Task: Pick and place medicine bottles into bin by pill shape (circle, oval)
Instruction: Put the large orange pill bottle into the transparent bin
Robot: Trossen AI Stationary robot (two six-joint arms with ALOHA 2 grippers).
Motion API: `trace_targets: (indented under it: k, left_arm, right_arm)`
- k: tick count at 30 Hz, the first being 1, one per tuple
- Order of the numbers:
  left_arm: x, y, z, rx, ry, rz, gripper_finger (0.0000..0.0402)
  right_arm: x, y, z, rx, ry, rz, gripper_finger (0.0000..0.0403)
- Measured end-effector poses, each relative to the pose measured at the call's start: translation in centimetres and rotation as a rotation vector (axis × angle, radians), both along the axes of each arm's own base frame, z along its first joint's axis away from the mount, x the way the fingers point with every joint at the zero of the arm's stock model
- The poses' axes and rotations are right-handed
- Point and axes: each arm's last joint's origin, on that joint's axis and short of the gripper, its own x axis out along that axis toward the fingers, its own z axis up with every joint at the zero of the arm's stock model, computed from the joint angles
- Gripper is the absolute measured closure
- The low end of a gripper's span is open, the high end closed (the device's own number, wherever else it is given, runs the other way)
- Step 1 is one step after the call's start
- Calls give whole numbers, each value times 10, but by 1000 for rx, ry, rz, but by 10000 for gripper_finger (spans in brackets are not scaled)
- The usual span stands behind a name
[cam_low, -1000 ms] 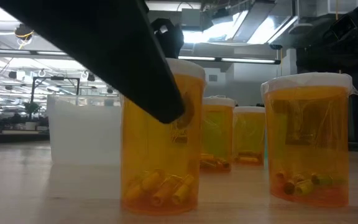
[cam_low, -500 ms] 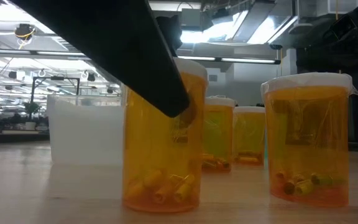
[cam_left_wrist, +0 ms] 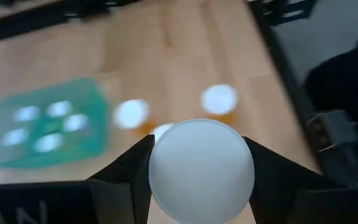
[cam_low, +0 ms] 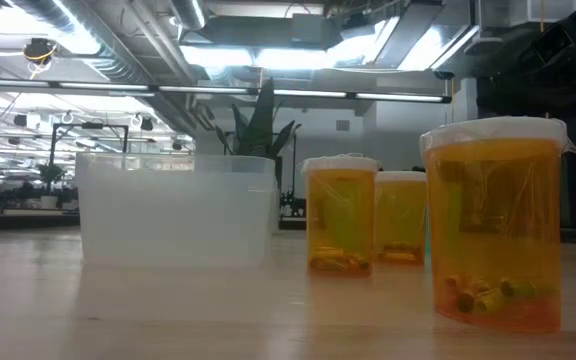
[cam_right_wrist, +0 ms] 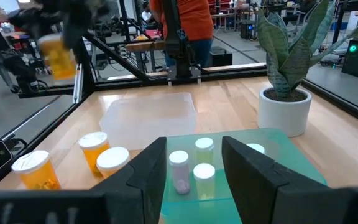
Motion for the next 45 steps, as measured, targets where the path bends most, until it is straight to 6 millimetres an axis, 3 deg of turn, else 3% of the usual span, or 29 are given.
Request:
trace_targets:
  k: [3,6,13,23,30,45]
  left_arm:
    - [-8,16,13,44,-2,54,218]
    - [-6,34,11,61,20,93,217]
    - [2,91,-44,53,206,179,216]
    - [8,147,-100,-107,221,202,216]
    - [2,164,-120,-157,215,257,215]
    - [3,164,-123,-146,218,271,168]
  right_arm:
    - [0,0,0,0,1,0,247]
    - [0,0,0,0,1,0,247]
    - [0,0,0,0,1,1,247]
    - [0,0,0,0,1,1,247]
    - [0,0,0,0,1,0,247]
    - [0,0,0,0,1,1,247]
